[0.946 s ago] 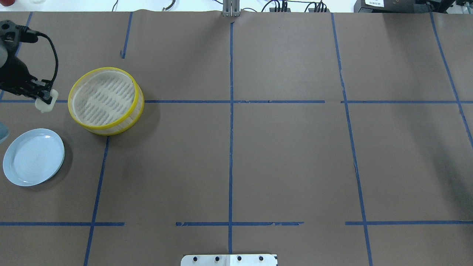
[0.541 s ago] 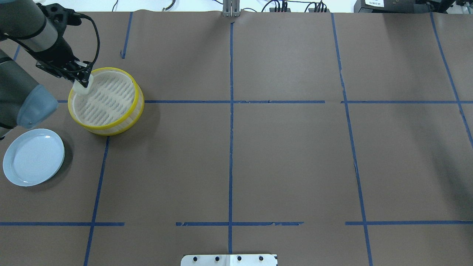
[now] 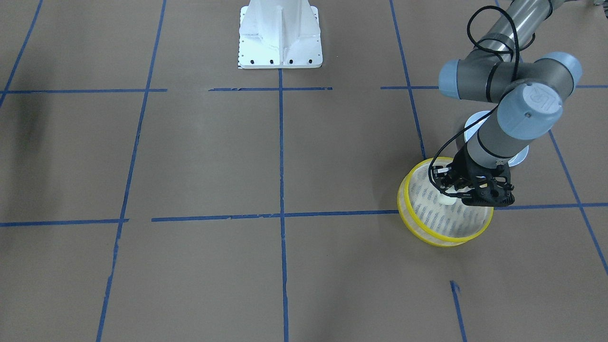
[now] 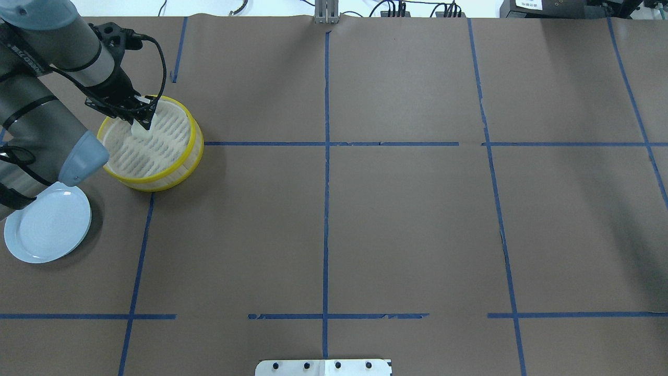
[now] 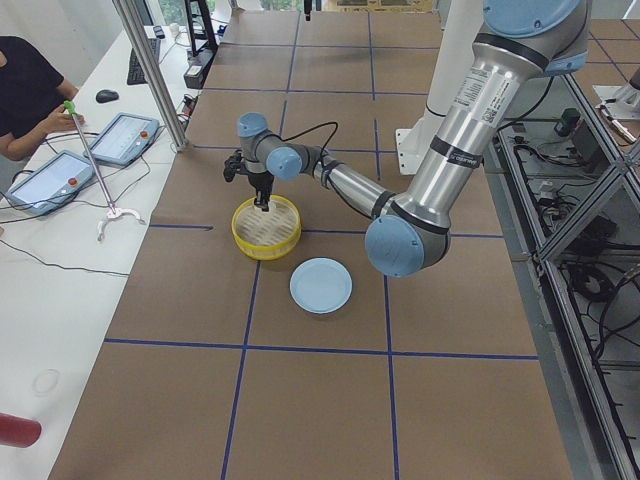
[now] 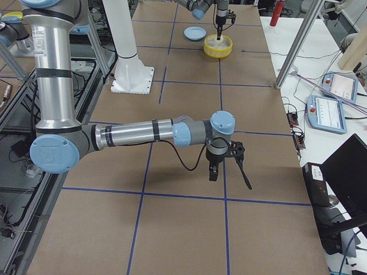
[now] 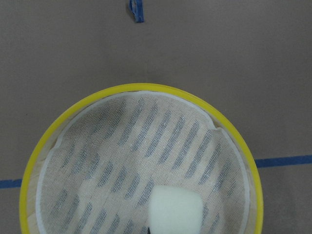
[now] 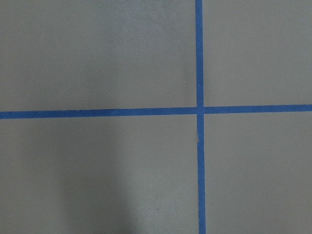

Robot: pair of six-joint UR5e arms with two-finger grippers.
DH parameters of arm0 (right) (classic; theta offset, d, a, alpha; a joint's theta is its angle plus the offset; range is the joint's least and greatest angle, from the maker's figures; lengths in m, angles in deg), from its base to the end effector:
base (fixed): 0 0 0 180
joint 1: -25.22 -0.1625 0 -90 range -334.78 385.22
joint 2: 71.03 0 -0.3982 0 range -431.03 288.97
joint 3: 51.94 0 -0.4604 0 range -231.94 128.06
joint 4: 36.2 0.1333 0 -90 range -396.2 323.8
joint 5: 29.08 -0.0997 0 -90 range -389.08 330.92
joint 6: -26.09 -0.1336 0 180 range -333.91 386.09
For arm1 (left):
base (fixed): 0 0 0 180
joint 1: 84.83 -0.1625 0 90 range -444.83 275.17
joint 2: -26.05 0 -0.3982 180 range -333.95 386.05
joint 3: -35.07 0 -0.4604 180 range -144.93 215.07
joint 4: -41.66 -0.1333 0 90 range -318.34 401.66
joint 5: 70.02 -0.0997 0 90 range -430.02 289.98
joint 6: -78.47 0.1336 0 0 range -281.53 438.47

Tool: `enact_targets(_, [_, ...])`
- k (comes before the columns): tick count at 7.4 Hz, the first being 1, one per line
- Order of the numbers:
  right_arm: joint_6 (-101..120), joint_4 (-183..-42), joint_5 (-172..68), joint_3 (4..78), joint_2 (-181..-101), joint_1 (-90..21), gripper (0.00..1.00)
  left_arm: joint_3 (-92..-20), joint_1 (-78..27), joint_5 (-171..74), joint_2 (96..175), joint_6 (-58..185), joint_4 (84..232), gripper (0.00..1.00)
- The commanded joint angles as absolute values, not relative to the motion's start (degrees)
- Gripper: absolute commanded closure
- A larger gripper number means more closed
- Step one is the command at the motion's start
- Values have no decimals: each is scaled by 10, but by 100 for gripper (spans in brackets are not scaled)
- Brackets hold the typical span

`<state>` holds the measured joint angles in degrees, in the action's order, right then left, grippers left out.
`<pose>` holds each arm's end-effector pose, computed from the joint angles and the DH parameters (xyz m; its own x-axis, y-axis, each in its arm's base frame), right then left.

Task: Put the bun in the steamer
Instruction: 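Lower the bun into the steamer and open the left gripper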

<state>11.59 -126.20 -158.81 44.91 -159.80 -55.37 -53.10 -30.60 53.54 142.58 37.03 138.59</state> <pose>-0.0472 -0.5776 0.5836 0.7609 0.0370 0.6479 -0.0296 0.9993 -0.0224 0.3840 -0.6347 0.3689 0.7092 0.0843 -0.6999 -0.0378 0.9959 0.0816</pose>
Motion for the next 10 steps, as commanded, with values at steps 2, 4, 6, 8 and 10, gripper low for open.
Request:
enact_targets(2, [116, -1262, -1588, 449, -1598, -554, 0, -495, -314, 533, 1420, 367, 1420, 70])
enact_targets(4, [116, -1262, -1588, 449, -1598, -554, 0, -494, -316, 532, 1419, 369, 1420, 69])
enact_targets(6, [116, -1262, -1588, 449, -1598, -554, 0, -492, -316, 525, 1419, 370, 1421, 61])
enact_targets(8, [116, -1262, -1588, 449, -1598, -554, 0, -495, -316, 523, 1419, 371, 1420, 0])
enact_targets(10, [116, -1262, -1588, 449, -1598, -553, 0, -496, -316, 523, 1419, 369, 1420, 0])
